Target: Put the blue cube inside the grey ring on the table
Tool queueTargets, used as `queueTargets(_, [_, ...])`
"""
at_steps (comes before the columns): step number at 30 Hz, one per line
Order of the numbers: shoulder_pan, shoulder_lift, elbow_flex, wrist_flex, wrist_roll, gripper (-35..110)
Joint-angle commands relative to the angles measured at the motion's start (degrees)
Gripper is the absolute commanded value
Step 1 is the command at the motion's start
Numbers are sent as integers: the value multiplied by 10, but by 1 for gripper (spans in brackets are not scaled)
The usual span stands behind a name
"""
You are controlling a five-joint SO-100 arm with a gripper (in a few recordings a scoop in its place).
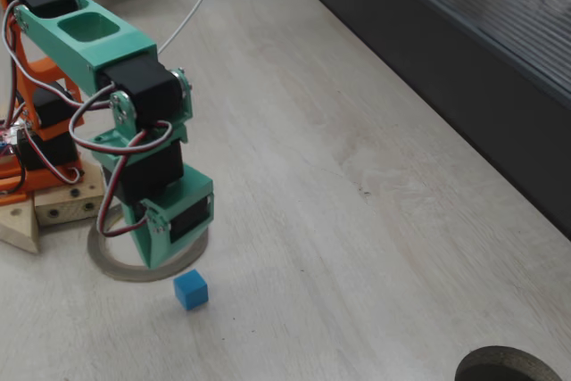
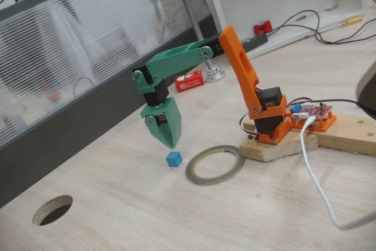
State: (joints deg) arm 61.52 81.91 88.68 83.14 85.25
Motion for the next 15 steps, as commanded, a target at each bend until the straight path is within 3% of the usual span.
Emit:
queueTargets(1, [6, -12, -3, 4, 4, 2])
queueTargets(15, [3, -91, -11, 3, 4, 2])
